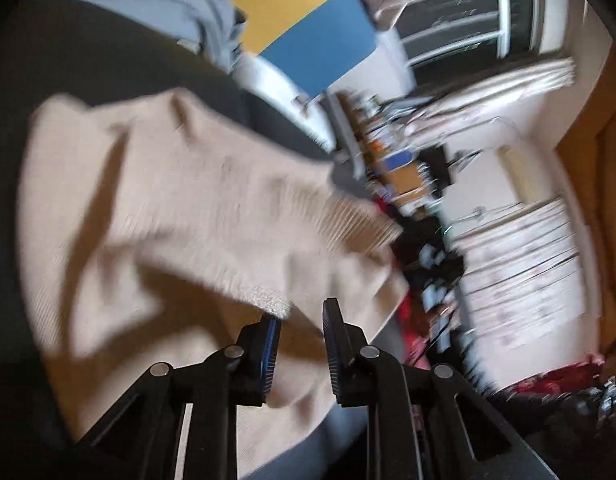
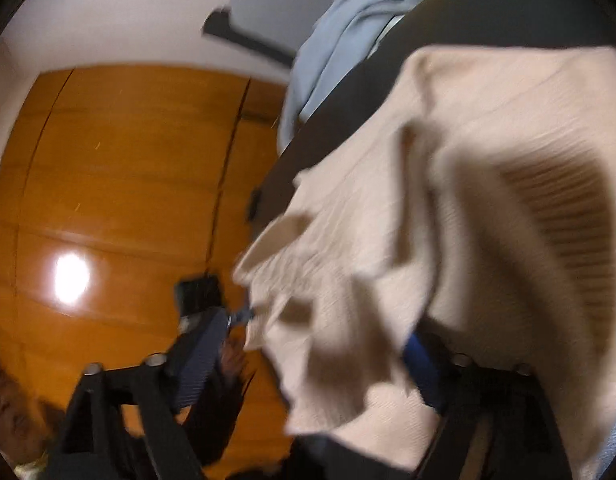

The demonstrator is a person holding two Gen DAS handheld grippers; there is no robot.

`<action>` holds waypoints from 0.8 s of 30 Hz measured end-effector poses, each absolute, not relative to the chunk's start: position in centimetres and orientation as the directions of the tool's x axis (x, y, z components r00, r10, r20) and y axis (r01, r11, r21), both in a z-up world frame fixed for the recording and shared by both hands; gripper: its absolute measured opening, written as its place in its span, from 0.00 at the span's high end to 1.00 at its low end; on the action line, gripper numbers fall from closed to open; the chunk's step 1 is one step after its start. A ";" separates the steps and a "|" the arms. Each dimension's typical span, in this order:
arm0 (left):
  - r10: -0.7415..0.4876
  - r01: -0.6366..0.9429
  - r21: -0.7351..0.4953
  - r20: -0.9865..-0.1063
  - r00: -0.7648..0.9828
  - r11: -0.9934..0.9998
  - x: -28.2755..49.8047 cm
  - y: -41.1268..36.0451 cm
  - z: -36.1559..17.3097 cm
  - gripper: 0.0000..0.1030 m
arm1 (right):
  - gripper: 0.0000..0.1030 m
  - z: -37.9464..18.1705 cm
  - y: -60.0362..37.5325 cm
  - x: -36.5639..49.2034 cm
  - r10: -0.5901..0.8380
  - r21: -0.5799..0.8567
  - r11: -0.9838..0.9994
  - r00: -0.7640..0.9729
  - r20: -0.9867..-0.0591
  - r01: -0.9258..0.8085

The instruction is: Fold clothes

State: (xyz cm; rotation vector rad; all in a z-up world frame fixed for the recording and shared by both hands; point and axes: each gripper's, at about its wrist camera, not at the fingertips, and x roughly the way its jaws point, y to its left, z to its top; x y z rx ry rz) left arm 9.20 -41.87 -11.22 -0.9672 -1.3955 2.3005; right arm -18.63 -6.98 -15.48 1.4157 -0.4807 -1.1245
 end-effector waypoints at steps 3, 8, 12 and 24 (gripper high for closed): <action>0.524 0.053 -0.923 -0.263 -0.810 -0.382 8.1 -44.0 -11.0 0.81 | 0.06 -15.2 -7.6 -19.3 -0.851 0.951 -0.154 0.452 -0.266 0.268; 0.210 0.172 -0.974 -0.202 -0.957 -0.150 9.7 -50.0 -13.3 0.81 | 0.00 -15.8 -6.2 -23.2 -0.984 0.996 0.045 0.177 0.030 0.082; 0.211 0.260 -0.911 -0.336 -0.918 -0.319 11.6 -49.6 -12.3 0.80 | 0.00 -16.0 -5.3 -23.9 -0.995 0.995 -0.025 0.090 -0.033 0.093; 0.642 0.146 -0.861 -0.466 -0.609 -0.487 10.1 -40.7 -13.0 0.73 | 0.00 -14.7 -8.8 -18.3 -0.847 0.954 -0.097 0.480 -0.229 0.285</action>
